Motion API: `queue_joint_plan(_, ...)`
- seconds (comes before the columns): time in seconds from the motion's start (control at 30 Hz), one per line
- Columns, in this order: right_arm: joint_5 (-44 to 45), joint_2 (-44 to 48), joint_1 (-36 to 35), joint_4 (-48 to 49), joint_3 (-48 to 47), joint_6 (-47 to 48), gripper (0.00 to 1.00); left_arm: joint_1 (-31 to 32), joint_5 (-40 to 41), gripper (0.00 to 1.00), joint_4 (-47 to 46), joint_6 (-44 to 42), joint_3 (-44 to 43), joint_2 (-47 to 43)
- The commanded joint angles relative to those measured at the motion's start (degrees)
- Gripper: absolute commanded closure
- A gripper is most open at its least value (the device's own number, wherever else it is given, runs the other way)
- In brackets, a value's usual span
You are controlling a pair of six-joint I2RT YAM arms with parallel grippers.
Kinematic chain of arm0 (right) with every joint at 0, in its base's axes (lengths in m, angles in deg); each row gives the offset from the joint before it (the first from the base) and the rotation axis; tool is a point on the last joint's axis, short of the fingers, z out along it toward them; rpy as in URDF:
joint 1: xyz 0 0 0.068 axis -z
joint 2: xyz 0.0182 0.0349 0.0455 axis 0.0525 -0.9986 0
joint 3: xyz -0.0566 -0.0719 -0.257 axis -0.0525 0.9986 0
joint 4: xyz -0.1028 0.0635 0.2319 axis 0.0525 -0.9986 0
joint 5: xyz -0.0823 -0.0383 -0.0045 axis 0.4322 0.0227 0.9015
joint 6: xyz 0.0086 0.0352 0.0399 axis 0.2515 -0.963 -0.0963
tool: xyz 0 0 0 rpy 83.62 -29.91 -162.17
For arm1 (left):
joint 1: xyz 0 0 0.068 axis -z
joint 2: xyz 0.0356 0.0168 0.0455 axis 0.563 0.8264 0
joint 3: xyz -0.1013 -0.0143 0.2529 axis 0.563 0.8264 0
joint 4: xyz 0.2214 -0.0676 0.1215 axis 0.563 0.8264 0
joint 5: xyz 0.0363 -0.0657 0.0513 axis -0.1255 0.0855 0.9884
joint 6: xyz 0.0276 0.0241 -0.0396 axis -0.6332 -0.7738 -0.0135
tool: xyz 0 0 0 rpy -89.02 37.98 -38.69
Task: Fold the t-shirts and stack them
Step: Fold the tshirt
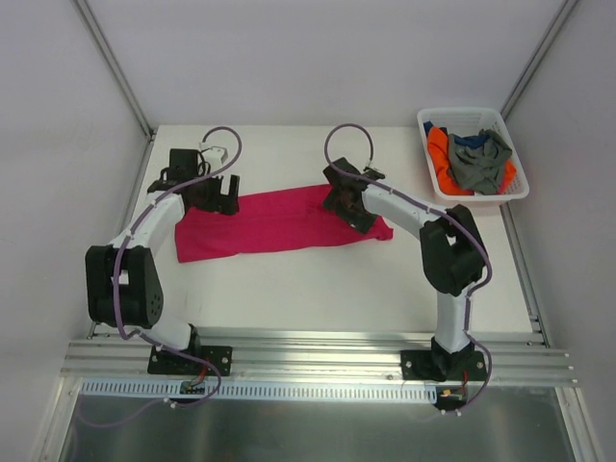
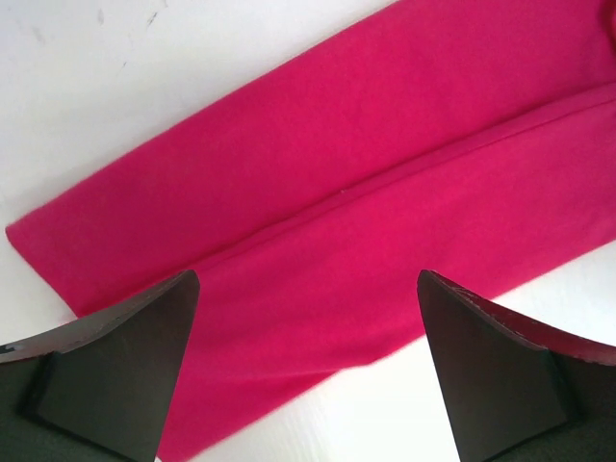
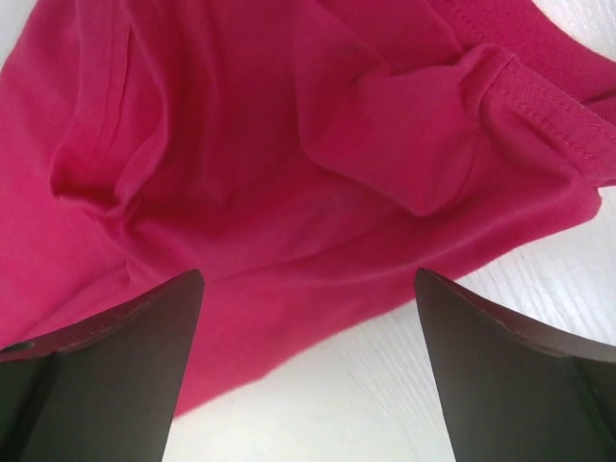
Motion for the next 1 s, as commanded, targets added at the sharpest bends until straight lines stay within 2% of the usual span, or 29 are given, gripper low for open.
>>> queue_joint_plan(0.0, 6.5, -0.3, -0.1, -3.0, -3.6, -9.6, 0.03, -0.3, -3.6, 0.01, -3.1, -8.4, -0.3, 3.6)
queue_joint_plan(0.13, 3.3, -3.6, 1.8, -0.5, -2.0, -11.4, 0.03, 0.6, -2.4, 0.01, -2.9, -5.7, 0.2, 7.8)
queue_joint_plan(0.2, 3.7, -5.8, 2.4, -1.0, -2.5, -10.7, 0.03, 3.2, 0.8, 0.01, -2.7, -4.0, 0.9, 9.2)
queue_joint_plan(0.23, 4.1, -6.4, 2.5, -1.2, -3.0, -10.4, 0.03, 4.3, 4.8, 0.01, -2.5, -3.2, 0.9, 9.9)
queue_joint_plan(0.33, 4.2, -7.6, 3.2, -0.1, -2.9, -9.1, 0.03, 7.4, 8.3, 0.01, 0.9, 1.1, 0.0, 13.5)
queue_joint_plan(0.47, 2.8, -8.7, 5.0, 3.0, -3.0, -4.3, 0.03, 8.0, 10.3, 0.01, 4.5, 14.3, -0.7, 15.9)
queue_joint_plan(0.67, 1.5, -10.4, 8.2, 6.2, -6.6, 5.8, 0.03, 10.1, 16.1, 0.01, 7.3, 26.3, 4.8, 12.5)
queue_joint_plan(0.8, -2.8, -16.2, 10.3, 6.2, -15.7, 11.4, 0.03, 17.0, 16.5, 0.01, 8.9, 36.9, 11.3, 6.4)
queue_joint_plan(0.97, -7.0, -23.6, 11.0, 6.0, -27.5, 19.1, 0.03, 31.5, 14.7, 0.01, 9.5, 58.2, 16.3, 0.3)
